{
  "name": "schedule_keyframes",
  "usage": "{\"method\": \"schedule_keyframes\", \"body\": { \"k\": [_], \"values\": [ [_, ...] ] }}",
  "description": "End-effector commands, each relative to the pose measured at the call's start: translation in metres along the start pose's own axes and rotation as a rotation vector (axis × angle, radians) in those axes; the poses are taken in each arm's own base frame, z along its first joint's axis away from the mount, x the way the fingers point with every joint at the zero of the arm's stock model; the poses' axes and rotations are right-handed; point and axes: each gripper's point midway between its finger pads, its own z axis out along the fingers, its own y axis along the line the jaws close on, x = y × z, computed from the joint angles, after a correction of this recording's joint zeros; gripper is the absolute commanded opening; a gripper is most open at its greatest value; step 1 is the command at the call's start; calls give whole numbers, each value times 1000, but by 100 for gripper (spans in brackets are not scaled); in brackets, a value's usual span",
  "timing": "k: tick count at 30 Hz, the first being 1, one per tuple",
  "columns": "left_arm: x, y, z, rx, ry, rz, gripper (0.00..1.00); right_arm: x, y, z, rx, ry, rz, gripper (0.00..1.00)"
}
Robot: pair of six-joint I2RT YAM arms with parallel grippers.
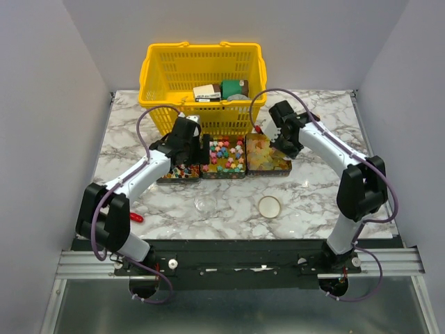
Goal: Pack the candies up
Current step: Scoop the fake candies from the storage box.
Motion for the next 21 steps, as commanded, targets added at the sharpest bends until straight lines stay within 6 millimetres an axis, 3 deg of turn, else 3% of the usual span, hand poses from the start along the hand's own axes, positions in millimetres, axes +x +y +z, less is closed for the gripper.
{"method": "schedule_keyframes", "body": {
  "k": [1,5,11,21],
  "values": [
    [-1,30,-3,-95,-33,-37,95,4,-11,16,81,29,-33,1],
    [6,37,5,-88,3,-71,95,6,-12,27,100,35,-43,1],
    [16,30,20,-52,69,-81,94,2,-7,43,100,14,-66,1],
    [23,26,34,-22,134,-95,76,-18,4,52,78,-125,-131,1]
  ]
}}
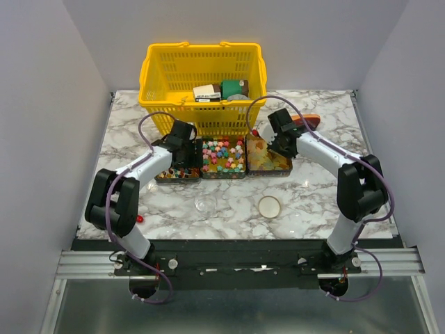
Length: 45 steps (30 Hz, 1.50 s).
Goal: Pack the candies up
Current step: Scoop the fake candies from the storage box.
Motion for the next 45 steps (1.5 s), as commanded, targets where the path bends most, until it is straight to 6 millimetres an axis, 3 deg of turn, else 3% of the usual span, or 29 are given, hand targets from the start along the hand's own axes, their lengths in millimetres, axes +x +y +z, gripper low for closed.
{"method": "schedule_keyframes", "body": {
  "k": [1,7,22,34,39,45],
  "values": [
    [-7,-8,1,33,11,-13,74,-3,23,10,-81,-48,-72,1],
    [-8,-9,4,34,22,-7,68,-3,37,16,-129,-87,-99,1],
    [-2,-13,14,63,55,-1,57,-26,54,31,-211,-164,-109,1],
    [-2,-18,19,88,68,20,43,-47,81,38,-332,-220,-78,1],
    [-4,-20,21,101,66,47,36,-45,80,37,-319,-218,-65,1],
    [-11,-18,27,81,64,70,24,-38,65,33,-245,-186,-65,1]
  ]
}}
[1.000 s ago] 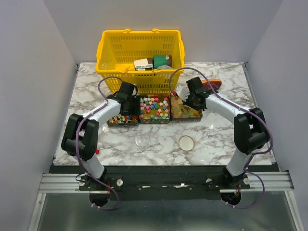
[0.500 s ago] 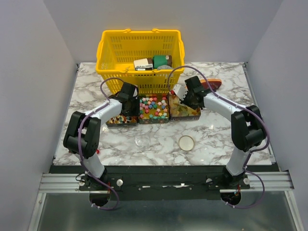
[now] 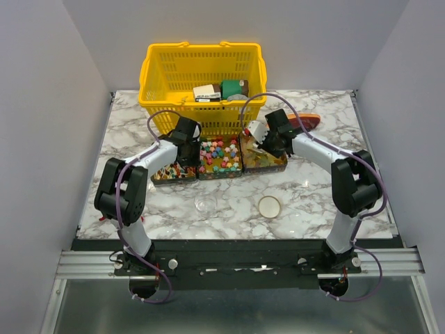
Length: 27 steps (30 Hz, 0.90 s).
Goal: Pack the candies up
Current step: Scoop the fake candies from the storage box.
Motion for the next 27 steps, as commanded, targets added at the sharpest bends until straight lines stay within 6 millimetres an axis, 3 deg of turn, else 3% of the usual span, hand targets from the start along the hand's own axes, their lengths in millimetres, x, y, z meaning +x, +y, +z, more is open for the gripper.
{"method": "schedule_keyframes", "body": {
  "k": [1,4,10,17,21,27],
  "values": [
    [-13,-1,4,3,-13,38,18,25,37,7,-106,85,-30,1],
    [-13,0,6,-4,-13,52,0,30,32,-1,-68,106,-36,1],
    [-9,-1,9,-3,-2,83,0,40,35,-13,-53,119,-40,1],
    [-5,1,11,-57,11,72,0,56,22,-21,10,193,-68,1],
    [-8,-4,10,-55,21,-5,0,65,15,-26,34,236,-43,1],
    [-9,-11,8,-66,45,-142,0,71,21,-41,10,255,-25,1]
  ]
}}
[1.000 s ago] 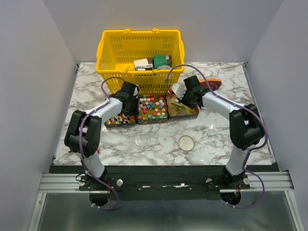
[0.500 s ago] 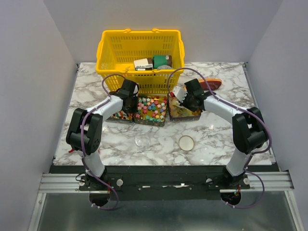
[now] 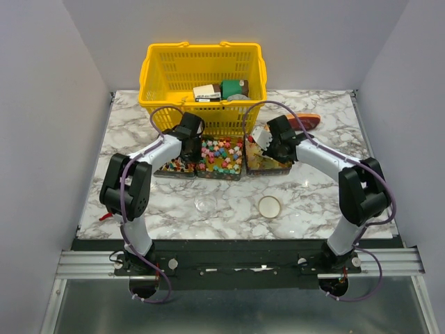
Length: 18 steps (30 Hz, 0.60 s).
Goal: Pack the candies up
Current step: Scoop the fake candies from the storage box.
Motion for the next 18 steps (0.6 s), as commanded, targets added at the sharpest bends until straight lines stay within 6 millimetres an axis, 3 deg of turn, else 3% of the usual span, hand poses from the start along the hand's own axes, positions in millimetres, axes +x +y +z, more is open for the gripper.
{"method": "schedule_keyframes", "body": {
  "k": [1,9,18],
  "values": [
    [4,-13,3,4,42,-120,0,44,19,-17,-69,160,-13,1],
    [7,-20,5,14,47,-119,0,45,35,-23,-138,132,-33,1],
    [13,-28,8,33,71,-125,0,12,58,0,-347,109,69,1]
  ]
}}
